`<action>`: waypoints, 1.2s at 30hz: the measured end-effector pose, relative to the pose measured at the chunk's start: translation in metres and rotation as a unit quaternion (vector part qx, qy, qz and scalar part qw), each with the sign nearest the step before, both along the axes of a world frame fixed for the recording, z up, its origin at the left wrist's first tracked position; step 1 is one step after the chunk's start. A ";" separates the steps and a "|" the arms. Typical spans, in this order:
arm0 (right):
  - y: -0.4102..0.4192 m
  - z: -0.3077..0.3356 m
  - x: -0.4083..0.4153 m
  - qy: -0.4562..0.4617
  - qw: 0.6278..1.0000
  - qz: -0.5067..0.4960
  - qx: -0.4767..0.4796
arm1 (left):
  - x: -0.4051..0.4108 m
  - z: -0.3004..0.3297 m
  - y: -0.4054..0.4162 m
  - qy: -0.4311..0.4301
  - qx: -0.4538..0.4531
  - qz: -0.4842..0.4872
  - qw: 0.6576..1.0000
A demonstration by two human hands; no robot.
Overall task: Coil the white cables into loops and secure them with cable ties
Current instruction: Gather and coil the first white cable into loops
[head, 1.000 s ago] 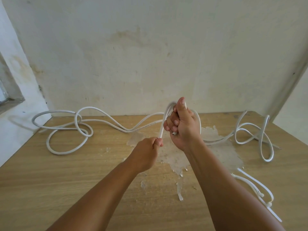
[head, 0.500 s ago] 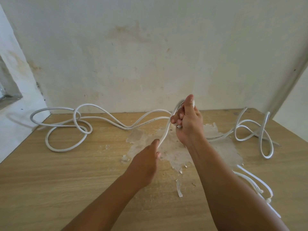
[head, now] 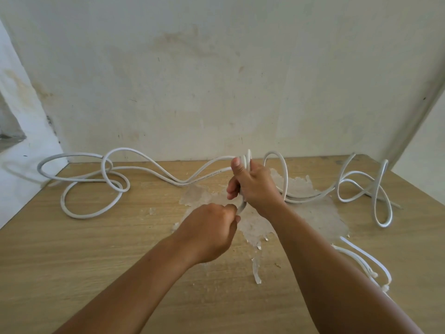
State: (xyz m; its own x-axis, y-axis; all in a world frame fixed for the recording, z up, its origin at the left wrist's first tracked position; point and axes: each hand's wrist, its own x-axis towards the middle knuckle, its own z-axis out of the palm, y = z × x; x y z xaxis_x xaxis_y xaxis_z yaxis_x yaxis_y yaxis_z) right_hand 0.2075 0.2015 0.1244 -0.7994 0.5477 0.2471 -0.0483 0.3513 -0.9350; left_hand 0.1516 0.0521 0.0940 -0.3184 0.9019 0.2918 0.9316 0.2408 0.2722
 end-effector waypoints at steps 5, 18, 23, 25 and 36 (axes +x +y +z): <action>0.003 -0.005 -0.002 -0.096 0.990 0.022 0.098 | -0.022 0.018 -0.007 0.203 0.085 -0.056 0.974; -0.025 -0.015 0.010 -0.120 0.924 0.281 -0.229 | -0.069 0.013 -0.017 0.107 0.276 -0.095 0.950; -0.032 -0.013 0.014 -0.090 0.868 0.359 -0.332 | -0.062 0.014 -0.003 -0.067 0.328 -0.084 0.939; -0.030 -0.014 0.014 -0.054 0.849 0.384 -0.358 | -0.056 0.019 0.000 -0.170 0.304 -0.108 0.931; -0.022 -0.020 0.024 0.045 0.839 0.342 -0.421 | -0.024 0.014 0.017 -0.400 0.287 -0.012 0.870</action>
State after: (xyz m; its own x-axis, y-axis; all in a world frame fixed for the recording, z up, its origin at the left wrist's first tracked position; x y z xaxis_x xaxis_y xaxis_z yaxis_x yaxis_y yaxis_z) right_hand 0.2312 0.1795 0.1041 -0.9966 -0.0209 0.0792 -0.0532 -0.5697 -0.8201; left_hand 0.1274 0.0687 0.1075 -0.6091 0.6906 0.3900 0.3915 -0.1659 0.9051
